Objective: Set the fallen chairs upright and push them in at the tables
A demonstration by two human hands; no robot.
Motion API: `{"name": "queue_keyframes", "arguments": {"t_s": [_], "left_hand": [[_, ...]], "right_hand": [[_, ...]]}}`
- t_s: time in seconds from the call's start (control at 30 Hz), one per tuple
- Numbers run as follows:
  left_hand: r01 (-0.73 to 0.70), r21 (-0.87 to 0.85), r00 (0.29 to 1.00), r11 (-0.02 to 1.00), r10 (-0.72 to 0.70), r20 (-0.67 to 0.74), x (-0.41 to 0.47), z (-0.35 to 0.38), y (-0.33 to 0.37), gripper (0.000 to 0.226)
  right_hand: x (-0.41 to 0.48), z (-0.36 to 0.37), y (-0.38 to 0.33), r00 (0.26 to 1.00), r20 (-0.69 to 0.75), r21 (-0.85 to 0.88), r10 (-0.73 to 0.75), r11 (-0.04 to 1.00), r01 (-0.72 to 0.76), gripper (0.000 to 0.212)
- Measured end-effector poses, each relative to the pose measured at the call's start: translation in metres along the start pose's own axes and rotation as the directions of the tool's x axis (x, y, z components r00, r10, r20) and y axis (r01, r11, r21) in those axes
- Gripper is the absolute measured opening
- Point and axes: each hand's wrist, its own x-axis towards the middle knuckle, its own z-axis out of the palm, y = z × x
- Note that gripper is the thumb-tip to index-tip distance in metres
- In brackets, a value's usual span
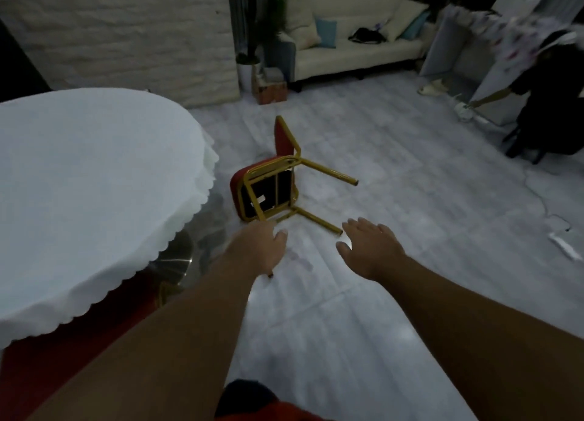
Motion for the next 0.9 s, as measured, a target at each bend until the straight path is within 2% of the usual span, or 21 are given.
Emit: {"name": "queue_keyframes", "arguments": {"t_s": [0.27, 0.37, 0.47, 0.6, 0.73, 0.83, 0.9], "left_hand": [[-0.003, 0.016, 1.000, 1.000, 0.003, 0.008, 0.154, -0.013, 0.048, 0.054], [-0.020, 0.061, 0.998, 0.998, 0.017, 0.052, 0.211, -0.018, 0.068, 0.050], [-0.029, 0.093, 0.999, 0.995, 0.026, 0.037, 0.273, -0.017, 0.088, 0.047], [-0.012, 0.067, 0.998, 0.998, 0.008, 0.059, 0.337, -0.009, 0.117, 0.046], [0.052, 0.059, 0.999, 0.997, -0.053, 0.007, 0.390, 0.000, 0.140, 0.042], [0.144, 0.077, 0.990, 0.987, -0.144, -0.007, 0.420, 0.006, 0.162, 0.038], [0.218, 0.018, 0.975, 0.976, -0.216, -0.048, 0.435, 0.011, 0.181, 0.043]], "right_hand": [[0.119, -0.038, 0.046, 1.000, 0.013, 0.050, 0.026, 0.998, -0.027, 0.061], [0.165, -0.054, 0.069, 0.997, 0.033, 0.072, 0.068, 0.995, -0.070, 0.062], [0.212, -0.070, 0.095, 0.994, 0.032, 0.085, 0.101, 0.991, -0.104, 0.062], [0.272, -0.078, 0.130, 0.996, 0.041, 0.097, 0.079, 0.992, -0.083, 0.060], [0.339, -0.081, 0.172, 0.999, 0.050, 0.088, 0.001, 0.996, -0.006, 0.056], [0.383, -0.093, 0.202, 0.993, 0.050, 0.065, -0.102, 0.993, 0.099, 0.054], [0.410, -0.106, 0.221, 0.980, 0.074, 0.033, -0.187, 0.982, 0.185, 0.054]]}}
